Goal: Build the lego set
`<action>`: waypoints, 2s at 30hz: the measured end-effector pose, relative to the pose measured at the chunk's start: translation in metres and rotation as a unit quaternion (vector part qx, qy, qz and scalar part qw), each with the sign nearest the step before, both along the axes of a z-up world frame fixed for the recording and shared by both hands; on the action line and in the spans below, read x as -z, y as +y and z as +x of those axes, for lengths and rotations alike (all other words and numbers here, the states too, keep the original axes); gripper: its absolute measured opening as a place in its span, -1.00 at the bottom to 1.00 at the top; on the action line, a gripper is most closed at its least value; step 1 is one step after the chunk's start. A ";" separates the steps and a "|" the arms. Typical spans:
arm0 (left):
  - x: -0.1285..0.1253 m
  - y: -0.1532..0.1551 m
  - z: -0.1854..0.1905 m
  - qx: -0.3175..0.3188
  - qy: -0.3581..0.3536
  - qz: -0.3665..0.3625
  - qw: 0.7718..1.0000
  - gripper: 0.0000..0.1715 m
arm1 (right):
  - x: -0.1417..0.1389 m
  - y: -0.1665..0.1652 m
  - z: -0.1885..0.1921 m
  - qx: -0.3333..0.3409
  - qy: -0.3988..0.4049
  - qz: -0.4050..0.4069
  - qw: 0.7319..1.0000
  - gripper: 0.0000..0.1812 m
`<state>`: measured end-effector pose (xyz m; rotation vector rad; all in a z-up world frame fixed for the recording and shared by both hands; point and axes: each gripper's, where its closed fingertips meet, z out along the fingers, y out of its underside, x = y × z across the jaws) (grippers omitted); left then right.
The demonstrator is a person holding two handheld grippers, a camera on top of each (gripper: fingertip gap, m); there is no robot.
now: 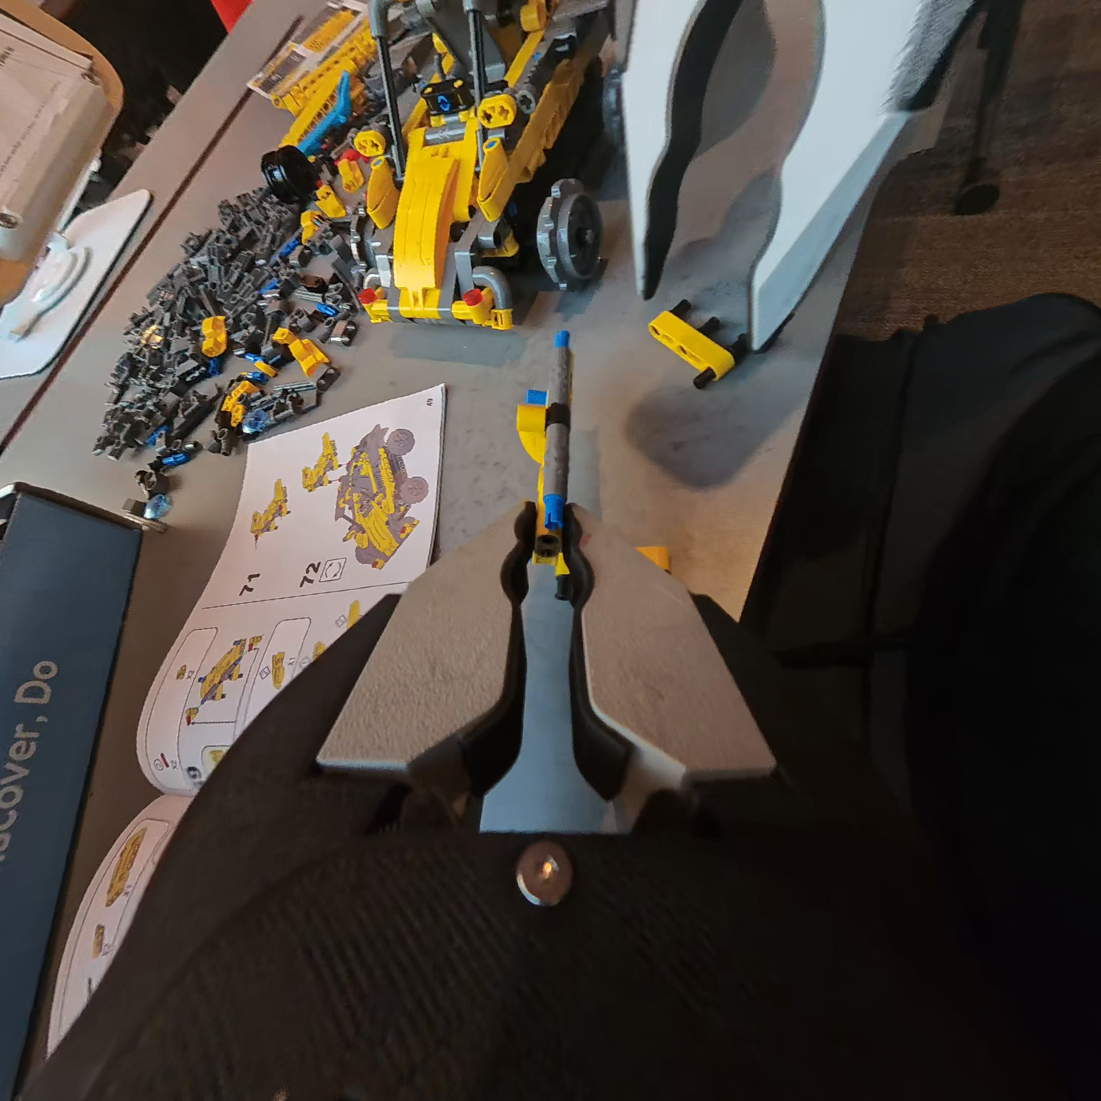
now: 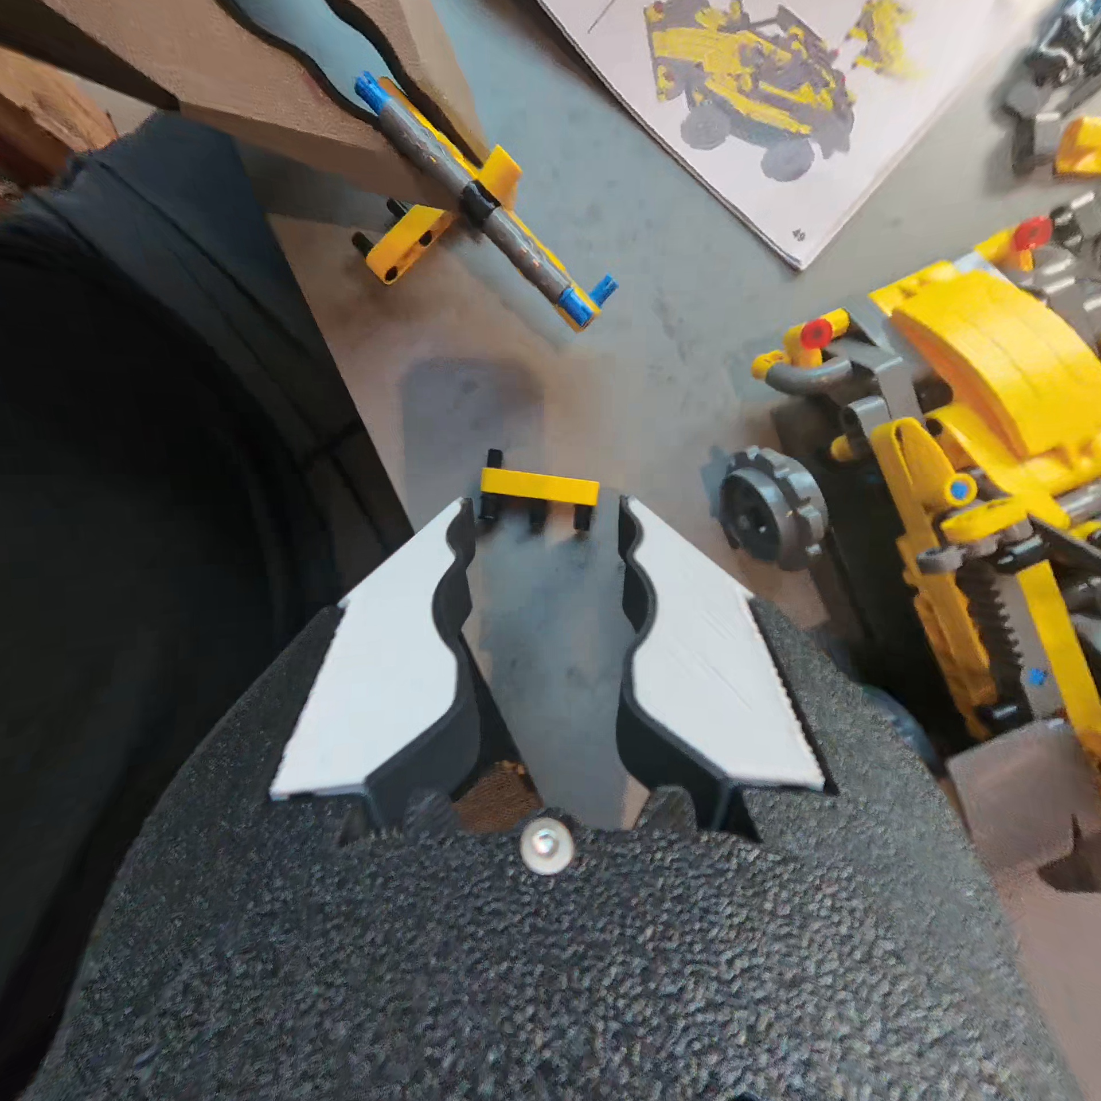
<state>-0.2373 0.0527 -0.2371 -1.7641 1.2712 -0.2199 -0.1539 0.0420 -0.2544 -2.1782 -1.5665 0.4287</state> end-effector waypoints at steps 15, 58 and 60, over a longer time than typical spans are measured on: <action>0.000 0.003 -0.003 -0.018 0.001 0.000 1.000 -0.95 | 0.006 -0.009 -0.013 0.017 0.070 0.003 0.997 -0.54; 0.006 0.013 0.001 -0.036 0.005 -0.031 0.999 -0.95 | -0.010 -0.014 0.000 -0.014 0.078 0.003 0.997 -0.65; 0.007 0.014 0.011 -0.028 0.011 -0.031 0.999 -0.95 | -0.017 -0.011 -0.012 0.017 0.117 0.003 0.993 -0.62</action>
